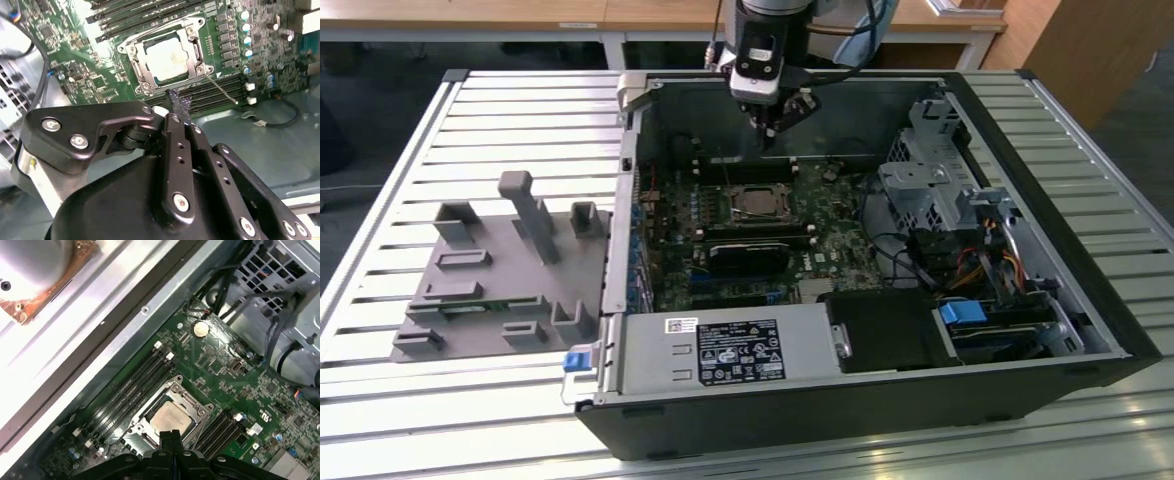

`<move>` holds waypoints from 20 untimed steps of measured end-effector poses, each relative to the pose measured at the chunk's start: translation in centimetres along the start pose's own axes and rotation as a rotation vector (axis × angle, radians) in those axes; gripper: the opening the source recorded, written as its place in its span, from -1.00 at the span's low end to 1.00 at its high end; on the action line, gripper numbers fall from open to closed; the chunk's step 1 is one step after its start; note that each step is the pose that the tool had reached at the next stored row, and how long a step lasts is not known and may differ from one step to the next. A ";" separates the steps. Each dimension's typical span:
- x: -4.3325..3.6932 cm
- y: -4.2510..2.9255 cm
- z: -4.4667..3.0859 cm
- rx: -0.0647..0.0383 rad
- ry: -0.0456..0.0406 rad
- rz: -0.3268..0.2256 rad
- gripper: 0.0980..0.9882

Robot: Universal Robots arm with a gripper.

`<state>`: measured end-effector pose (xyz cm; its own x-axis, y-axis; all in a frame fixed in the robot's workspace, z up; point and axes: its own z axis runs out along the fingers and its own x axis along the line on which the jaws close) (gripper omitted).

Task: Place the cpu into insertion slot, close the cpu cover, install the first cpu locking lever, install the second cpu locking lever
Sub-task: 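Install the first cpu locking lever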

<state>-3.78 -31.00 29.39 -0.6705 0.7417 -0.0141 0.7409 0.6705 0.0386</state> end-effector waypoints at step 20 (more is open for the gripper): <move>0.00 0.00 0.00 -0.004 0.0117 -0.303 -0.98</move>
<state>-3.78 -31.00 29.39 -0.8616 0.5074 -0.0141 0.5066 0.8613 0.0386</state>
